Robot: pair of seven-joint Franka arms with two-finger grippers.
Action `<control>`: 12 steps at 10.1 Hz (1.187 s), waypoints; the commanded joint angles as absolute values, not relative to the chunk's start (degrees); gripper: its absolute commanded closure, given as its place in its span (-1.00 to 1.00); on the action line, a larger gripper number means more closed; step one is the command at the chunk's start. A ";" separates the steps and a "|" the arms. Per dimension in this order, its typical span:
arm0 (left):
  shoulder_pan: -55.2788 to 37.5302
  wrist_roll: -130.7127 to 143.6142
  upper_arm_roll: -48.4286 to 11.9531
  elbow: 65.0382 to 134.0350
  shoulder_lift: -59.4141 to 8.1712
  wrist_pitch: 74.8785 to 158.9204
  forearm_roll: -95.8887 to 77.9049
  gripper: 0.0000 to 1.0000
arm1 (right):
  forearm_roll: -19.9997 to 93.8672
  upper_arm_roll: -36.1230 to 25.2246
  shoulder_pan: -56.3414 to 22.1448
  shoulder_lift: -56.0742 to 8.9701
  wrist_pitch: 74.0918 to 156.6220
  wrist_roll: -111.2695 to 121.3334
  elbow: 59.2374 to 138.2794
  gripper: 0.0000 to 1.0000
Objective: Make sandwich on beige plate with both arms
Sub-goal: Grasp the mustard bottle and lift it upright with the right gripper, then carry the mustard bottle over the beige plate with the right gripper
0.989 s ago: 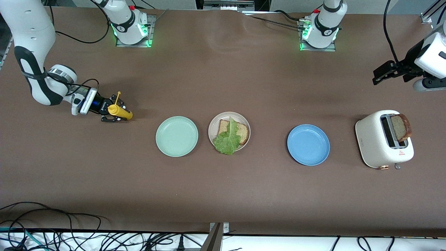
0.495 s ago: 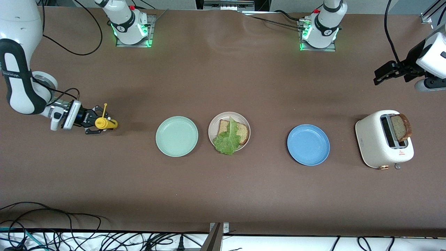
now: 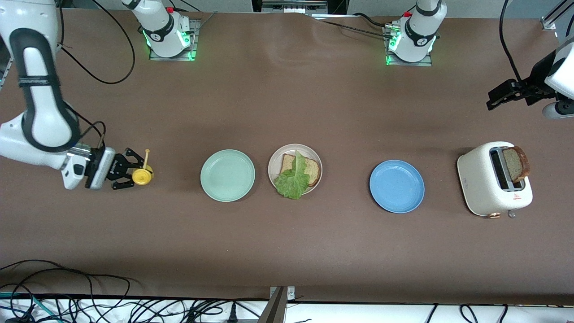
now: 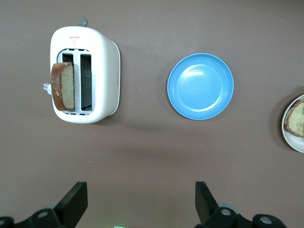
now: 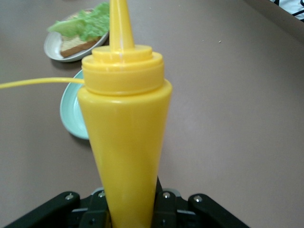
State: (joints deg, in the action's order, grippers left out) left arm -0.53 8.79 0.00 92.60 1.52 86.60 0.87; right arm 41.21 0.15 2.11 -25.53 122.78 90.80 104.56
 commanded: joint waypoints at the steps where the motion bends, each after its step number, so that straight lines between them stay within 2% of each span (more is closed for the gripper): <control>1: -0.18 8.70 -0.26 91.14 0.97 85.61 0.70 -1.00 | 26.43 8.84 2.73 -25.31 126.55 71.01 100.91 0.76; 3: -0.35 8.53 -0.53 90.97 0.97 85.87 2.45 -1.00 | 16.39 13.17 0.45 -26.27 130.41 58.86 100.02 0.76; 5: -1.49 9.05 -0.79 90.71 0.27 86.57 2.29 -1.00 | 10.58 13.45 -5.67 -27.68 132.71 49.09 99.50 0.76; 6: -1.49 9.14 -0.88 87.92 -0.87 86.83 2.55 -1.00 | 6.11 13.45 -8.58 -29.43 133.15 43.21 97.93 0.76; 8: -1.23 9.05 -0.79 87.19 -1.67 86.40 2.29 -1.00 | -4.70 13.01 -14.47 -34.08 132.63 32.04 93.10 0.76; 11: -0.53 8.70 -0.70 87.19 -1.58 86.31 2.37 -1.00 | -23.32 12.48 -21.34 -39.80 131.58 21.92 90.79 0.76; 12: -0.53 8.70 -0.70 87.10 -1.58 86.31 2.46 -1.00 | -26.86 12.39 -23.01 -41.03 128.53 20.23 90.44 0.76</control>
